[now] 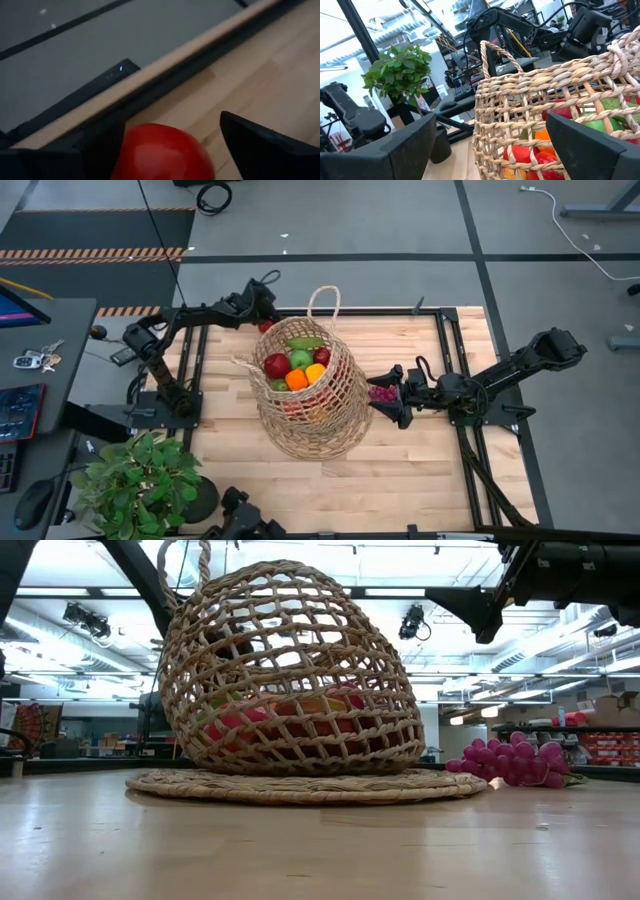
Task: Build produce basket
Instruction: Put the red apple into the basket
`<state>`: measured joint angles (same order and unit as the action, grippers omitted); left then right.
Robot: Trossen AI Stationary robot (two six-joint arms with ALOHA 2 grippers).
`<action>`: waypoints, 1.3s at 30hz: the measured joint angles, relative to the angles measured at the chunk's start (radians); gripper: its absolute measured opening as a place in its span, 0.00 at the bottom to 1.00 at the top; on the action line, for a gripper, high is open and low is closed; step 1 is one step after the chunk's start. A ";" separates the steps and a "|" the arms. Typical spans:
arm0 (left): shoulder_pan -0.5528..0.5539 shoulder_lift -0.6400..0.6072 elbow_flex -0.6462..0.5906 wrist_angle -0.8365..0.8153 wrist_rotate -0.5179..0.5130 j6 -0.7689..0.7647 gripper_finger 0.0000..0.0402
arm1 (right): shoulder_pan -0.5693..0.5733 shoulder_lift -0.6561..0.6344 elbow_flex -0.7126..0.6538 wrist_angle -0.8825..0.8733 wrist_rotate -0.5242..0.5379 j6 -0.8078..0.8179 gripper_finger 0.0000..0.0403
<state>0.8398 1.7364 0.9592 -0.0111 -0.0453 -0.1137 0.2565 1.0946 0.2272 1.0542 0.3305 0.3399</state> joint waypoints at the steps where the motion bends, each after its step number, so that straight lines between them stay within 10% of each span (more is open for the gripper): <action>1: -0.004 0.002 0.000 -0.016 -0.001 0.001 0.85 | 0.000 0.000 0.000 0.000 0.000 0.001 0.94; 26: -0.064 -0.001 0.001 -0.449 -0.079 -0.006 0.95 | 0.000 0.000 0.000 0.007 -0.001 0.001 0.94; 39: -0.178 -0.109 -0.152 -0.298 -0.009 -0.067 0.94 | 0.033 0.000 0.000 0.033 -0.012 0.001 0.94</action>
<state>0.6616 1.6274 0.8072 -0.3088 -0.0543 -0.1808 0.2894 1.0946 0.2273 1.0874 0.3187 0.3411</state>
